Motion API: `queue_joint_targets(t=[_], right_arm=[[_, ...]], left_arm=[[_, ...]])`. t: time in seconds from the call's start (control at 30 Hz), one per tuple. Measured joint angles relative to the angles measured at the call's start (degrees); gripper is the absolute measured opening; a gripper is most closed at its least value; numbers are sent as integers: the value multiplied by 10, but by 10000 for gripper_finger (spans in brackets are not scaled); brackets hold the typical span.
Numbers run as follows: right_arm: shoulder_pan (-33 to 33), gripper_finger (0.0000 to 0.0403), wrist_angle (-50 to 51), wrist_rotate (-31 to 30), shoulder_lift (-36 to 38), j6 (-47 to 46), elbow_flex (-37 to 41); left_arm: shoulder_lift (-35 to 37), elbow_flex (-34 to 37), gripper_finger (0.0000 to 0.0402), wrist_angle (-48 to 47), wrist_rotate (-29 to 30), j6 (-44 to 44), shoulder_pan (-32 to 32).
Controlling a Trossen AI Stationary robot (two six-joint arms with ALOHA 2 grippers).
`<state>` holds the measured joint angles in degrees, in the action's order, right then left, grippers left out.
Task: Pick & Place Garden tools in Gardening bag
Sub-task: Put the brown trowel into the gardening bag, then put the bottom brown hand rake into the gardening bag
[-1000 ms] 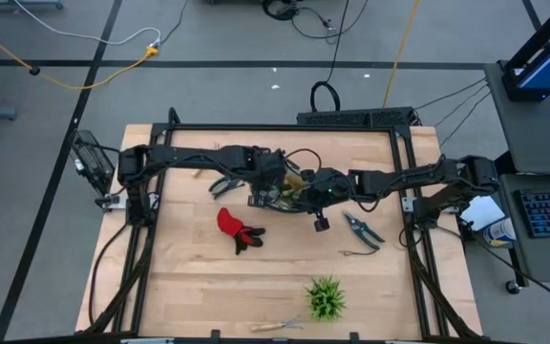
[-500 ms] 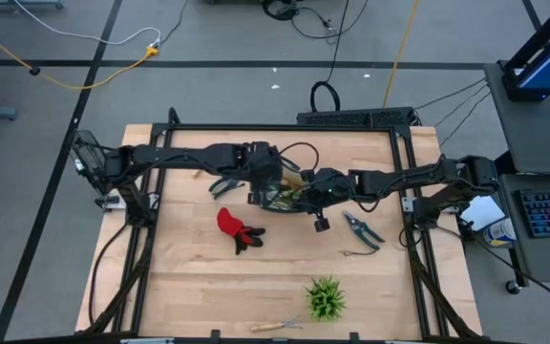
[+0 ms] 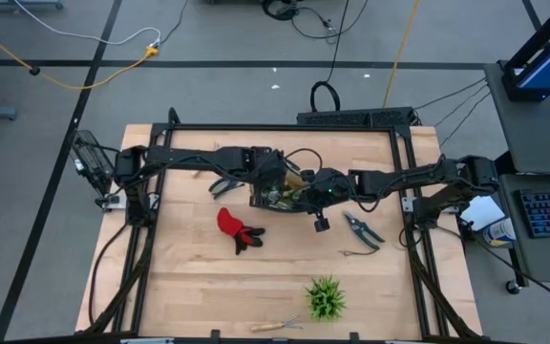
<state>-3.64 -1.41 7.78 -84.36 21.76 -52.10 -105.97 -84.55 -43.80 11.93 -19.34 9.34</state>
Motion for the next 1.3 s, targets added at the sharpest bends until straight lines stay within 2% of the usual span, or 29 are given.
queue_joint_targets(t=[0.2, 0.33, 0.57, 0.73, 0.97, 1.17, 1.3], right_arm=[[0, 4, -1, 0, 0, 0, 0], [0, 14, -1, -2, 0, 0, 0], [0, 56, -7, -2, 0, 0, 0], [0, 91, -10, -3, 0, 0, 0], [0, 136, -42, -5, 0, 0, 0], [0, 158, -61, -5, 21, -2, 0], [0, 161, -60, -3, 43, -49, 0]], left_arm=[[0, 0, 11, -3, 0, -18, -3], [27, 0, 4, -1, 1, -25, -13], [89, 0, 15, -1, 1, 6, -20], [131, 0, 3, -18, 2, 38, -20], [181, 0, 12, -52, 32, 86, -27], [199, 0, 10, -69, 33, 110, -48], [199, 0, 15, -71, 37, 121, -71]])
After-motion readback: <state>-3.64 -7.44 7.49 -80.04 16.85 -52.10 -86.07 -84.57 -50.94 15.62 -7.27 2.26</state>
